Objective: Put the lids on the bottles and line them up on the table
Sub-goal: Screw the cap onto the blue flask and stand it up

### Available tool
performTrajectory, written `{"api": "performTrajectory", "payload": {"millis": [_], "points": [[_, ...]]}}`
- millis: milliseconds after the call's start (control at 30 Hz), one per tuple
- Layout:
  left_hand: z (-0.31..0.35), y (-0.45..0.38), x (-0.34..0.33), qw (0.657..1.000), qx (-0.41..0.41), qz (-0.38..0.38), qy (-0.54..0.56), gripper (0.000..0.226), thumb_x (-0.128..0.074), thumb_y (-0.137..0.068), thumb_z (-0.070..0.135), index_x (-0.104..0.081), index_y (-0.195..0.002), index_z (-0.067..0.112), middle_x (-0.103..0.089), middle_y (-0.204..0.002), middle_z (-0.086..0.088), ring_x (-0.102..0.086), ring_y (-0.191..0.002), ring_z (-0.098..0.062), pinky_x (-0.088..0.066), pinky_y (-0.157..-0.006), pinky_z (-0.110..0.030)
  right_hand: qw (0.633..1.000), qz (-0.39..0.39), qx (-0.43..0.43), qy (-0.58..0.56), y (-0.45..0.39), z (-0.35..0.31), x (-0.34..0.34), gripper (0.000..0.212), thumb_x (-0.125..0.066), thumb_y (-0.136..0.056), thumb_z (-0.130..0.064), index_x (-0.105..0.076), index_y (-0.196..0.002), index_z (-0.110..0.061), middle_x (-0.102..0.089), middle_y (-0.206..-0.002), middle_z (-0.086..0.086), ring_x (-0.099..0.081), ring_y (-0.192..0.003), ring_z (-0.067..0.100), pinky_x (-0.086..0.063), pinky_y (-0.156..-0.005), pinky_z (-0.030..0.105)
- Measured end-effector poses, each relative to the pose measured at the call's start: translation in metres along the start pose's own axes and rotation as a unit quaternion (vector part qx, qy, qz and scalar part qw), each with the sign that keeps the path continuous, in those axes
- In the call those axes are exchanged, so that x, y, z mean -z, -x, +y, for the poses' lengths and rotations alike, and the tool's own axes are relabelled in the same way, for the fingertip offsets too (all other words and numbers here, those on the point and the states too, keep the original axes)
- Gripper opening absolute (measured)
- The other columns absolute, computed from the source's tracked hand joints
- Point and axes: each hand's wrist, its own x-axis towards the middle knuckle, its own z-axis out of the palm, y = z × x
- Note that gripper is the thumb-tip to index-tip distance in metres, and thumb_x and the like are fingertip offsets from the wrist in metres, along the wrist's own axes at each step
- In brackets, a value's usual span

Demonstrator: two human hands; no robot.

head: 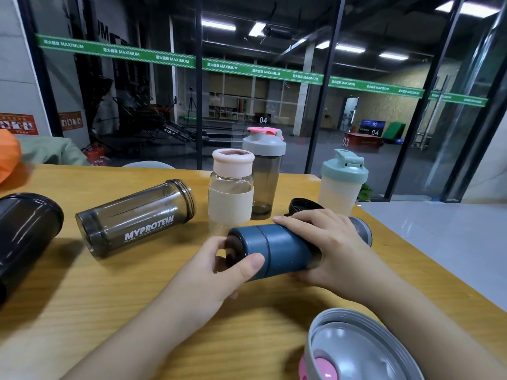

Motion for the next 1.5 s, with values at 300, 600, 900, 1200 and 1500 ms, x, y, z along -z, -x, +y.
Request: {"api": "performTrajectory", "payload": {"millis": [300,600,900,1200,1500], "points": [[0.001,0.001,0.002,0.996,-0.065,-0.053,0.023,0.059,-0.067,-0.052,0.062,-0.048,-0.107,0.051,-0.068,-0.100,0.020,-0.063,-0.087,0.003,-0.044,-0.068,-0.015,1.000,0.023,0.004,0.019,-0.001,0.000,0.004,0.075,-0.068,-0.062,-0.040,-0.047,-0.133,-0.039,-0.057,-0.118,-0.013,-0.044,-0.108,0.011,-0.029,-0.087,0.031],[0.002,0.002,0.009,0.980,-0.152,-0.050,-0.122,0.068,-0.070,-0.065,0.041,-0.030,-0.115,0.062,-0.050,-0.105,0.029,-0.050,-0.099,-0.005,-0.048,-0.072,-0.020,1.000,0.018,0.006,0.018,0.000,0.000,0.007,0.077,-0.072,-0.061,-0.037,-0.045,-0.132,-0.042,-0.058,-0.119,-0.014,-0.045,-0.108,0.011,-0.031,-0.087,0.032],[0.007,0.007,0.012,0.965,-0.157,-0.008,-0.210,0.078,-0.074,-0.065,0.052,-0.020,-0.119,0.065,-0.044,-0.108,0.036,-0.043,-0.104,0.010,-0.040,-0.078,-0.011,1.000,0.027,0.009,0.011,0.000,0.000,0.006,0.076,-0.071,-0.062,-0.039,-0.045,-0.133,-0.040,-0.056,-0.118,-0.013,-0.044,-0.110,0.009,-0.029,-0.089,0.031],[0.008,0.005,0.006,0.986,-0.145,-0.005,-0.084,0.059,-0.062,-0.063,0.063,-0.041,-0.116,0.045,-0.057,-0.104,0.033,-0.054,-0.092,0.004,-0.038,-0.062,-0.007,0.998,0.059,0.023,0.028,-0.002,-0.001,0.009,0.071,-0.071,-0.065,-0.038,-0.048,-0.132,-0.038,-0.058,-0.120,-0.013,-0.047,-0.110,0.014,-0.025,-0.091,0.029],[0.002,0.004,0.002,0.980,-0.148,0.015,-0.134,0.090,-0.053,-0.046,0.087,-0.011,-0.123,0.067,-0.047,-0.112,0.036,-0.048,-0.104,0.009,-0.039,-0.075,-0.011,0.995,0.091,0.024,0.016,-0.003,0.003,0.011,0.067,-0.065,-0.070,-0.044,-0.046,-0.134,-0.035,-0.057,-0.127,-0.013,-0.051,-0.115,0.018,-0.033,-0.097,0.036]]}}
